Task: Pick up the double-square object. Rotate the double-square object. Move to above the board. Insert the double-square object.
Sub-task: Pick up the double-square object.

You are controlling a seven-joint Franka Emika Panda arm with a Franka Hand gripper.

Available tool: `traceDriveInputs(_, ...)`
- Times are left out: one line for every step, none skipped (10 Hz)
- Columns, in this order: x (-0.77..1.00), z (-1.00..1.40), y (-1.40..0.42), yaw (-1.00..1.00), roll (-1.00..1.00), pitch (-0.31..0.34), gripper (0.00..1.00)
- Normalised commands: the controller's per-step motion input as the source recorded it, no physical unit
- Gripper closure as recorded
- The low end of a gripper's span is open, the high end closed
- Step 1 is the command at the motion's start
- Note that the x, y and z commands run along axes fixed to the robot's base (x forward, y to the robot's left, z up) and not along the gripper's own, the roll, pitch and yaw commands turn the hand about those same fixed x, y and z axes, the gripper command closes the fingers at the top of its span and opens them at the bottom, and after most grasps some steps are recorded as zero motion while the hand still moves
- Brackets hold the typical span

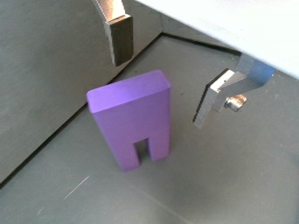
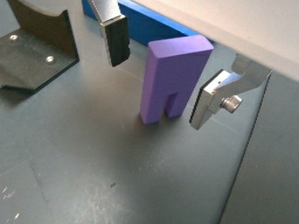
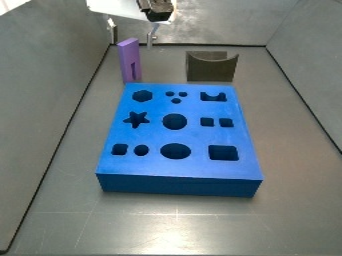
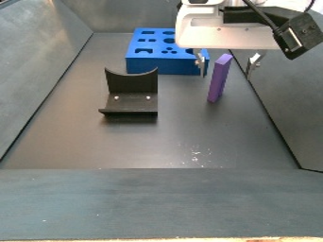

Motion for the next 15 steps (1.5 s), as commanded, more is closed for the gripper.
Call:
traceDriveInputs(-0.07,-0.03,-0.22,-0.06,-0.11,-0.191,0.00)
traceDriveInputs(-0.09,-0.06,-0.21,-0.06,-0.09,-0.191,0.00)
traceDriveInputs(-0.10,-0.08,-0.21,-0.05,-0.07,-0.180,0.00)
traceDriveInputs(-0.11,-0.08,-0.17,-0.03,-0.03,-0.149,0.00)
traceDriveInputs(-0.02,0.00,-0.05,0.00,0.00,-0.057,0.00)
traceDriveInputs(0.00,0.00,-0.02,0.00,0.00,0.000,0.00)
traceDriveInputs(0.00,-0.08,-0.16,0.00,0.00,-0.026,0.00)
traceDriveInputs(0.00,-0.13,-0.21,-0.07,0.00,-0.100,0.00)
traceDriveInputs(0.00,-0.17,-0.21,-0.06,0.00,-0.089,0.00)
traceDriveInputs(0.00,0.00,-0.02,-0.07,0.00,-0.014,0.00)
traceDriveInputs(0.00,0.00,0.00,0.00,0.00,0.000,1.00)
traceDriveInputs(0.00,0.00,0.00,0.00,0.00,0.000,1.00)
traceDriveInputs(0.00,0.00,0.00,0.00,0.00,0.000,1.00)
traceDriveInputs(0.00,0.00,0.00,0.00,0.00,0.000,1.00)
traceDriveInputs(0.00,0.00,0.00,0.00,0.00,0.000,1.00)
